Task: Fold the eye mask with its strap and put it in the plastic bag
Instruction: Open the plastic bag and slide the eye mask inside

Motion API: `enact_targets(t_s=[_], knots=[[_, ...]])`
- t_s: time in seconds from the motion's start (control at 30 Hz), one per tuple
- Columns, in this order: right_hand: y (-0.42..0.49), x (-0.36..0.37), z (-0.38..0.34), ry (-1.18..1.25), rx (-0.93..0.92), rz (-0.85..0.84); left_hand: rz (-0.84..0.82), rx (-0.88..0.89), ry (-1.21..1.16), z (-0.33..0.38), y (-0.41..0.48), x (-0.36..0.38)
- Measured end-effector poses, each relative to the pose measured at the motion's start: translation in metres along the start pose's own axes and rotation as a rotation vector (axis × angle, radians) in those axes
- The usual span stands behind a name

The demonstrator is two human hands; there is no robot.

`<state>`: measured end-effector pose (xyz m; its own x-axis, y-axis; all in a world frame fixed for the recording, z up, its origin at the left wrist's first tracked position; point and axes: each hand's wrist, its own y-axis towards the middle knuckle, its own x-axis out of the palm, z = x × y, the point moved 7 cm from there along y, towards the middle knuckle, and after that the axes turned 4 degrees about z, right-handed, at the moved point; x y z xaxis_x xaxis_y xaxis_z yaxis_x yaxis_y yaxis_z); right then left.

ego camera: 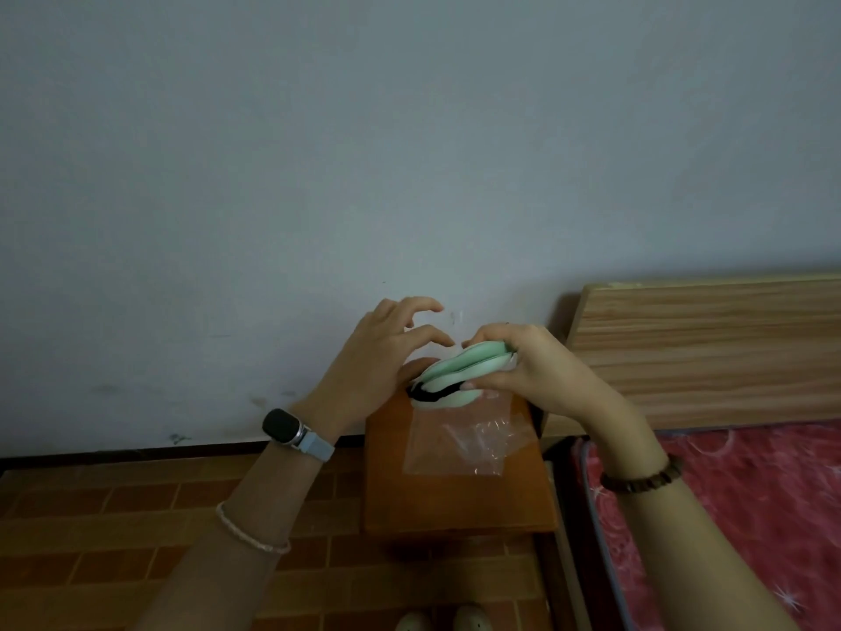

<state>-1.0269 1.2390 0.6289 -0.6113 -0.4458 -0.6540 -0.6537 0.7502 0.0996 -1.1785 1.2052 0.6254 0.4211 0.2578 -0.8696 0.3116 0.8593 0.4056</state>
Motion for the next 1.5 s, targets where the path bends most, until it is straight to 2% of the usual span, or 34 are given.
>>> enact_targets(t_s=[0.13, 0.23, 0.47, 0.63, 0.7, 0.97, 1.1, 1.2, 1.37, 1.5], knots=[[0.001, 0.003, -0.006, -0.057, -0.049, 0.012, 0.043, -0.104, 0.034, -0.005, -0.002, -0.003], [0.002, 0.006, -0.007, -0.094, -0.058, 0.001, 0.053, -0.118, 0.003, -0.004, -0.004, -0.004], [0.003, 0.016, -0.005, -0.195, -0.088, -0.075, 0.088, 0.124, 0.086, 0.011, -0.009, -0.008], [0.003, 0.022, -0.009, -0.181, -0.119, -0.107, 0.078, 0.083, 0.080, 0.007, -0.010, -0.007], [0.003, 0.023, -0.010, -0.156, -0.114, -0.105, 0.073, 0.098, 0.111, 0.008, -0.011, -0.007], [0.002, 0.025, -0.003, -0.017, -0.017, -0.131, 0.012, 0.339, 0.128, 0.024, -0.017, -0.014], [0.002, 0.024, 0.002, 0.092, 0.006, -0.157, -0.053, 0.359, 0.085, 0.021, -0.021, -0.010], [0.001, 0.011, 0.011, 0.243, 0.035, -0.057, -0.062, 0.314, 0.040, 0.015, -0.024, -0.009], [-0.005, -0.020, 0.030, 0.618, 0.084, 0.292, -0.094, 0.294, -0.017, 0.011, -0.033, -0.009], [0.000, -0.026, 0.030, 0.599, 0.080, 0.345, -0.108, 0.271, -0.030, 0.010, -0.033, -0.011]])
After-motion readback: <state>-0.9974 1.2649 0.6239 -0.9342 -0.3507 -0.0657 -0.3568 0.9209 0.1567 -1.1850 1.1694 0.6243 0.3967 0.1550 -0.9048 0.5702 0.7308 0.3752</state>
